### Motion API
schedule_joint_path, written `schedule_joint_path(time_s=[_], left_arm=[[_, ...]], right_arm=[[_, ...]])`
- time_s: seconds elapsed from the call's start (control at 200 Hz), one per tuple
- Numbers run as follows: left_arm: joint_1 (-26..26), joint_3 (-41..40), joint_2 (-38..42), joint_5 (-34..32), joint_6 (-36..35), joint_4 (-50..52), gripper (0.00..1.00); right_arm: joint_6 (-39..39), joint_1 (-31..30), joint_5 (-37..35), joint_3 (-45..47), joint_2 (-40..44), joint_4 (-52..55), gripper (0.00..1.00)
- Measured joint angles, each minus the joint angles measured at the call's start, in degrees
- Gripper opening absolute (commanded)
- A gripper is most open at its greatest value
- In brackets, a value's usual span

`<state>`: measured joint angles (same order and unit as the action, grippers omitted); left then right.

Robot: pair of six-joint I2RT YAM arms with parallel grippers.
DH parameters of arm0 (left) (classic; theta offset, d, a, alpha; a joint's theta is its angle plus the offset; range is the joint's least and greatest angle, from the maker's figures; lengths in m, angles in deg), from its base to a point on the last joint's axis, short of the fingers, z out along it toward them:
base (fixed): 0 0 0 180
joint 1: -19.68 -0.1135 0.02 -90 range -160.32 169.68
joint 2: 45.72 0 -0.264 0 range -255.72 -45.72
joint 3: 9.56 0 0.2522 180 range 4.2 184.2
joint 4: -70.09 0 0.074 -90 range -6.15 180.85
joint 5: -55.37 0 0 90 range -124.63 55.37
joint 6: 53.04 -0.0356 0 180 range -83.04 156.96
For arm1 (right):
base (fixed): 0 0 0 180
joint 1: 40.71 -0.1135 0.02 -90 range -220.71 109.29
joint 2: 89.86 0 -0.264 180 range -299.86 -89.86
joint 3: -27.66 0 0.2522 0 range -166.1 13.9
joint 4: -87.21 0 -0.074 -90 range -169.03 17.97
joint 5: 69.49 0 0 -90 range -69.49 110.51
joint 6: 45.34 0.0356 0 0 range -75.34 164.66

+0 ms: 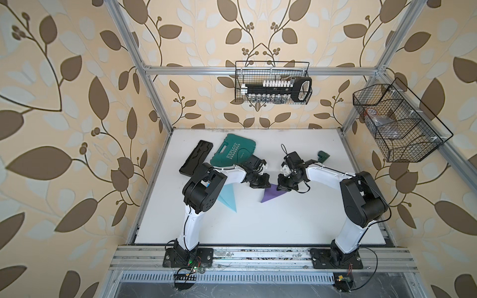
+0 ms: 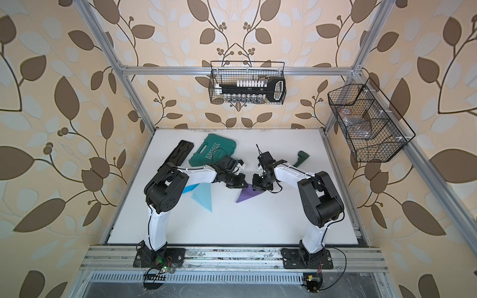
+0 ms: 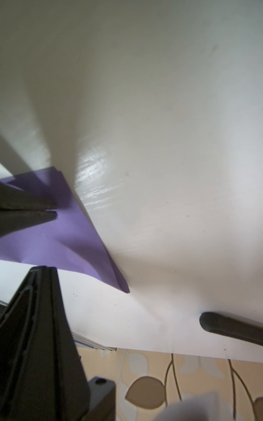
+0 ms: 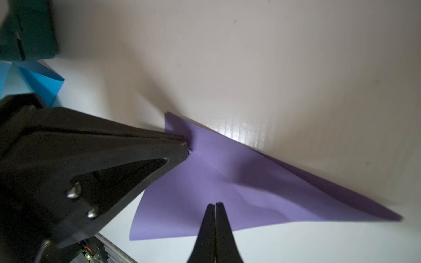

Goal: Fold the square paper diagonally
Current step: Fold the paper at the center of the board.

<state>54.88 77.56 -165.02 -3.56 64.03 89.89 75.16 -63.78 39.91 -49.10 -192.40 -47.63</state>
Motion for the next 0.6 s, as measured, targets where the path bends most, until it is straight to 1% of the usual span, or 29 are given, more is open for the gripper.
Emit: schedule_joint_path(time_s=[0.26,0.6], left_arm=[[0.00,0.15,-0.07,0.00,0.00,0.22,0.00],[0.00,0.37,-0.17,0.00,-0.02,0.42,0.00]], right_arm=[[-0.28,-0.74,0.79,0.04,-0.63,-0.31,0.00],[-1.51,-3.74,1.84,0.85,-1.44,-0.39,0.00]])
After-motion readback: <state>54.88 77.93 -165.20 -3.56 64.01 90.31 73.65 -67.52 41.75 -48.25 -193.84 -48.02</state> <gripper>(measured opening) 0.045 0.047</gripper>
